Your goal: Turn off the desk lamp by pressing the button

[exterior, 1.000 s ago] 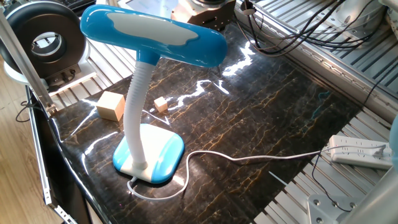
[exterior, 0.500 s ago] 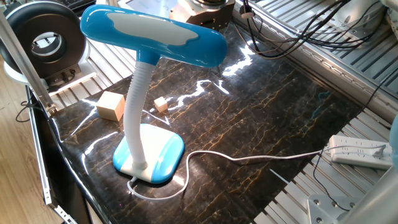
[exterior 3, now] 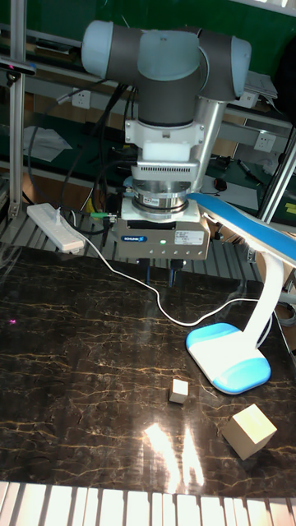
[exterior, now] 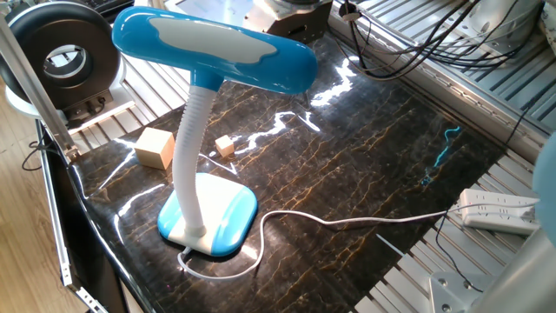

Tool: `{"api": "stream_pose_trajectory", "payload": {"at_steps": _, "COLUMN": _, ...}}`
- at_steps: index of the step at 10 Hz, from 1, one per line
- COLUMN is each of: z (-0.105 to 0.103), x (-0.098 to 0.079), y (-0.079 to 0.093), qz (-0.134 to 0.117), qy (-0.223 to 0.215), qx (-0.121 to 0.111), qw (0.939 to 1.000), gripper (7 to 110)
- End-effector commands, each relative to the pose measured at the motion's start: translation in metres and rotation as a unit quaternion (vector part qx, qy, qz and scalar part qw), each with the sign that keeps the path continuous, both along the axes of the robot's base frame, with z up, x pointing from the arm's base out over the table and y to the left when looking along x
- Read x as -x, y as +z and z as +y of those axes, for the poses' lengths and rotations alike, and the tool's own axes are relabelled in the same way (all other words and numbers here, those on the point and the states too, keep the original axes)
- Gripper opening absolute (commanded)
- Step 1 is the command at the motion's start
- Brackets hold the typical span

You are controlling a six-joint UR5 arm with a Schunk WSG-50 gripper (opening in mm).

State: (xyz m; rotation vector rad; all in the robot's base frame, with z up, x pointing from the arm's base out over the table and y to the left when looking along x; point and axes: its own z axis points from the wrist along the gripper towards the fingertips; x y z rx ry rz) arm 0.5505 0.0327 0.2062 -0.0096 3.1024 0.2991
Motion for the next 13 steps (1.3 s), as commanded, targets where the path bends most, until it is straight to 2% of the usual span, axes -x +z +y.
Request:
{"api": "stream_pose_trajectory", "payload": {"at_steps": 1, "z": -0.004, "x": -0.002, "y": 0.008, "qz": -0.002, "qy": 0.001, "qx": -0.009, "qw": 1.0, "gripper": 7}}
{"api": "stream_pose_trajectory", "payload": {"at_steps": 2, "z": 0.0, "x": -0.003, "y": 0.011, "qz": -0.004, "qy": -0.001, "qx": -0.029, "qw": 0.9996, "gripper": 7}}
{"api": "stream_pose_trajectory", "payload": {"at_steps": 4, "z": 0.011, "x": -0.001, "y": 0.019, "qz": -0.005, "qy": -0.006, "qx": -0.084, "qw": 0.9964, "gripper": 7}}
{"api": "stream_pose_trajectory", "payload": {"at_steps": 6, "z": 0.03, "x": 0.003, "y": 0.029, "qz": 0.0, "qy": -0.021, "qx": -0.142, "qw": 0.9896, "gripper": 7}}
{"api": "stream_pose_trajectory", "payload": {"at_steps": 8, "z": 0.019, "x": 0.007, "y": 0.024, "qz": 0.001, "qy": -0.026, "qx": -0.138, "qw": 0.9901, "gripper": 7}}
{"api": "stream_pose_trajectory", "payload": {"at_steps": 9, "z": 0.009, "x": 0.006, "y": 0.019, "qz": -0.006, "qy": -0.023, "qx": -0.12, "qw": 0.9925, "gripper": 7}}
{"api": "stream_pose_trajectory", "payload": {"at_steps": 10, "z": -0.004, "x": 0.004, "y": 0.013, "qz": -0.011, "qy": -0.019, "qx": -0.087, "qw": 0.9959, "gripper": 7}}
{"api": "stream_pose_trajectory", "payload": {"at_steps": 11, "z": -0.008, "x": 0.001, "y": 0.007, "qz": -0.014, "qy": -0.017, "qx": -0.07, "qw": 0.9973, "gripper": 7}}
{"api": "stream_pose_trajectory", "payload": {"at_steps": 13, "z": 0.002, "x": 0.002, "y": 0.001, "qz": -0.013, "qy": -0.007, "qx": -0.068, "qw": 0.9976, "gripper": 7}}
